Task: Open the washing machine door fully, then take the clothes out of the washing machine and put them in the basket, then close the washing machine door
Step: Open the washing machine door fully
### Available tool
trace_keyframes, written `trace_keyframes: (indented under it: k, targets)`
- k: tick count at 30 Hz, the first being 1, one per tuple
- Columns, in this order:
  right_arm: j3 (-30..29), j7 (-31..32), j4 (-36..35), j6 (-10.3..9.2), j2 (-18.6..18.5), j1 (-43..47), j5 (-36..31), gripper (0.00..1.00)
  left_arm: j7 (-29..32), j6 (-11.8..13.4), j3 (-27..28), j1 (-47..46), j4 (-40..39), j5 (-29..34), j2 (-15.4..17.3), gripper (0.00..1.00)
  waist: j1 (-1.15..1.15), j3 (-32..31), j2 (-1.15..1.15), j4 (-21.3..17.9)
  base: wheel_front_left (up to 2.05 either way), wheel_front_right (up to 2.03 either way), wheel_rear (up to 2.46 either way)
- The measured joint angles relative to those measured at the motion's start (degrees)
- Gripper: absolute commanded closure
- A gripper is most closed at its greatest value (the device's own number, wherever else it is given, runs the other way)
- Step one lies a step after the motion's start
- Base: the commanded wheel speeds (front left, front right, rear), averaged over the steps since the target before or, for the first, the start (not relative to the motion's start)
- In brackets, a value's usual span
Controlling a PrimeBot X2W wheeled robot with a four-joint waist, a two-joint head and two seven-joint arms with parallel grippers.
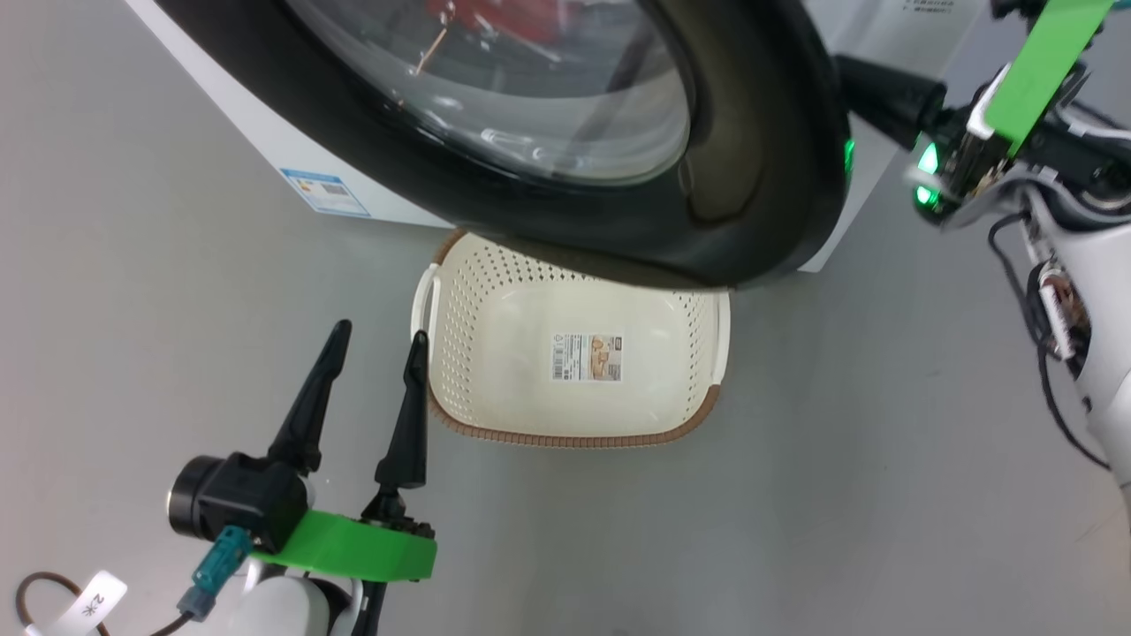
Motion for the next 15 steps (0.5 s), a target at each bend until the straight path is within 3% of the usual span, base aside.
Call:
trace_keyframes:
  k: [15]
  targets:
    - [0.3,2.0,-10.6,0.00,2.3,12.5,-1.8,1.00,0.0,-0.1,-0.2,3.8,1.3,0.2,0.0,0.00,0.00,-5.2,0.00,0.4,0.00,0.00,0.00]
